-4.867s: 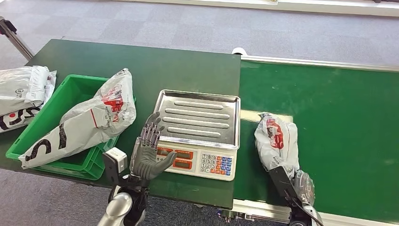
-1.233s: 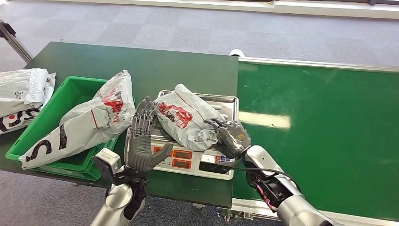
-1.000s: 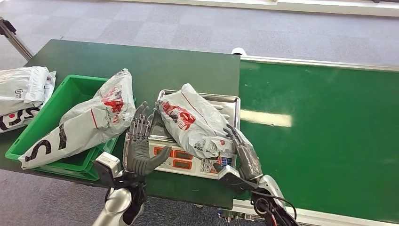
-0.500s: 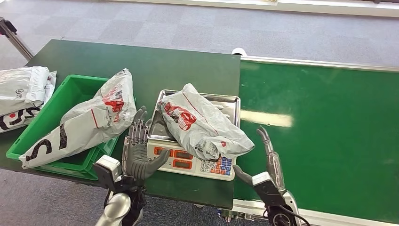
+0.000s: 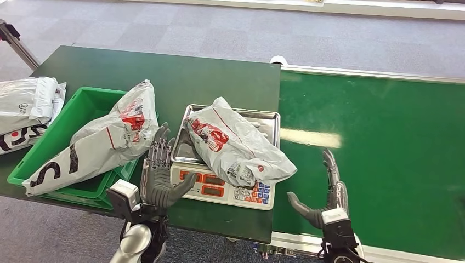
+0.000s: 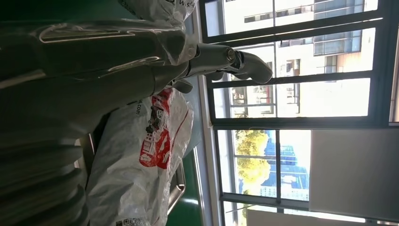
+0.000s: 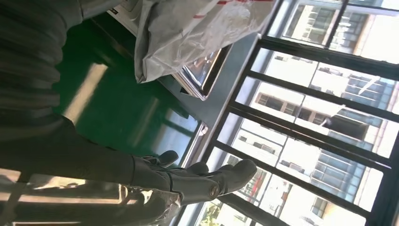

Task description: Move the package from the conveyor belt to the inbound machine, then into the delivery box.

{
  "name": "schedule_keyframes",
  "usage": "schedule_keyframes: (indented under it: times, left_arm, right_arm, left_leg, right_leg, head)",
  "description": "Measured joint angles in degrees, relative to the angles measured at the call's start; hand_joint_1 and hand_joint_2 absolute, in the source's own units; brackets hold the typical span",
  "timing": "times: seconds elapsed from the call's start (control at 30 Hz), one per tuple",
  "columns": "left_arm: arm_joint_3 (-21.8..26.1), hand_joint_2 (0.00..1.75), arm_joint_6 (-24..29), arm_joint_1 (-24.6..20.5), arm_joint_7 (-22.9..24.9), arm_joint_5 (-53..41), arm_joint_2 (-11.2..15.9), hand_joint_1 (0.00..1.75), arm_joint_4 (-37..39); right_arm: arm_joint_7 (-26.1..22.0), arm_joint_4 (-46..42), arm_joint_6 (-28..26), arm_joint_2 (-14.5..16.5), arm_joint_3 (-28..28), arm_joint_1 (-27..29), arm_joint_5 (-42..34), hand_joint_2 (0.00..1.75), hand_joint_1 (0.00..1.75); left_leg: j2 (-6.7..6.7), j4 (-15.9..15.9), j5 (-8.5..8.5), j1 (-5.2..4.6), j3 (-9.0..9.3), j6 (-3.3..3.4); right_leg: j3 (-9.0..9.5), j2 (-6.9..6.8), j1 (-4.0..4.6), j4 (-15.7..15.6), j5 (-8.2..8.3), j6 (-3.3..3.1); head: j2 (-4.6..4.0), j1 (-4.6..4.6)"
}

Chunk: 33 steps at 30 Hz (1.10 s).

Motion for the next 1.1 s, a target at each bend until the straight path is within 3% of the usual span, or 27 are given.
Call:
schedule_keyframes:
  times: [0.17, 0.37, 0.63, 1.1]
  left_arm:
    - [0.2, 1.75, -0.2, 0.9, 0.0, -0.2, 0.0, 0.0, 0.0]
    - [0.7, 1.75, -2.0, 1.5, 0.0, -1.0, 0.0, 0.0, 0.1]
    - [1.1, 1.75, -4.2, -0.3, -0.3, -1.1, 0.0, 0.0, 2.2]
    - [1.5, 1.75, -4.5, -1.8, -0.3, -1.2, -0.1, 0.0, 4.6]
  right_arm:
    - [-0.5, -4.4, 1.4, 1.0, -5.6, 3.5, -5.2, 1.75, 0.0]
    - [0.1, -7.4, 3.9, 3.2, -11.8, 8.7, -2.7, 1.75, 0.0]
    - [2.4, -7.6, 4.4, 5.5, -13.7, 9.4, -0.9, 1.75, 0.0]
    - [5.8, -3.3, 6.4, 6.1, -13.8, 6.7, 0.6, 1.75, 0.0]
  left_leg:
    - [0.0, 0.0, -0.02, -0.01, -0.02, 0.0]
    - [0.03, 0.0, -0.04, 0.0, -0.03, 0.0]
    - [0.03, 0.0, -0.01, 0.0, 0.02, 0.0]
    - [0.02, 0.0, -0.02, 0.0, 0.01, 0.0]
  right_leg:
    - [-0.02, 0.0, -0.01, 0.0, -0.02, 0.01]
    - [-0.03, 0.01, -0.01, 0.0, -0.04, 0.02]
    - [0.02, 0.01, 0.0, 0.0, -0.03, 0.01]
    - [0.0, 0.01, 0.0, 0.0, -0.03, 0.01]
  head:
    - [0.0, -0.01]
    - [0.0, -0.02]
    - [0.0, -0.01]
    - [0.0, -0.01]
